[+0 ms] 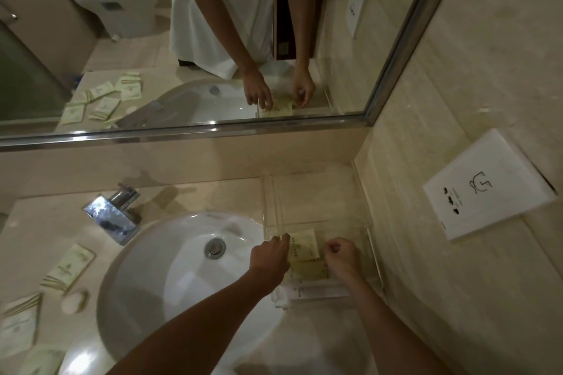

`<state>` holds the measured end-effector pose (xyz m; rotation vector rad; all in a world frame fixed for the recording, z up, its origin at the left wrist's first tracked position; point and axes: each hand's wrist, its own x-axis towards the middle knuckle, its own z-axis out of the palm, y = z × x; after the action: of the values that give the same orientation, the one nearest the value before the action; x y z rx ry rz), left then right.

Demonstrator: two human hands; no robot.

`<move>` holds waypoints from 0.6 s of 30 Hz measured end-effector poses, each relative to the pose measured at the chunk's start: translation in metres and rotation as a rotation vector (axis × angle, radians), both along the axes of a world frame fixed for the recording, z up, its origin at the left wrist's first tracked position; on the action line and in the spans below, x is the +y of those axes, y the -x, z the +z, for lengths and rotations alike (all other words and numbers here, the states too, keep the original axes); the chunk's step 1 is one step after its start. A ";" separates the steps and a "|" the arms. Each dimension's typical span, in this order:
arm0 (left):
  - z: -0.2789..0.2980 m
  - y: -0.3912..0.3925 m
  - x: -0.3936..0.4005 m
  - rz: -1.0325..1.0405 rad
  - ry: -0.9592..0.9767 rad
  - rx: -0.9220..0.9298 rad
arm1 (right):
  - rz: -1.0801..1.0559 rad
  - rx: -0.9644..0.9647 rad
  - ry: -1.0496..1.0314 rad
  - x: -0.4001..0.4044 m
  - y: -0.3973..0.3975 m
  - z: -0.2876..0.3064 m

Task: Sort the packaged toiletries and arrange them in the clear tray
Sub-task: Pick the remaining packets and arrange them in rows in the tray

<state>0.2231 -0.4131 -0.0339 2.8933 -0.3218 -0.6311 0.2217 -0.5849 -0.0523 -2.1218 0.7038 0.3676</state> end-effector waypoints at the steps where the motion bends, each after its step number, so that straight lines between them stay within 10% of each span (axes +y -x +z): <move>1: 0.000 0.000 0.001 0.001 0.001 -0.002 | -0.002 0.010 -0.011 0.002 -0.001 0.000; 18: 0.021 -0.002 0.074 0.166 0.040 -0.062 | 0.144 -0.073 0.168 0.024 -0.009 0.034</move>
<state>0.2250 -0.3395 -0.0132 2.8665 -0.0992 -0.5027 0.2304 -0.5612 -0.0181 -2.3403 0.5574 0.3160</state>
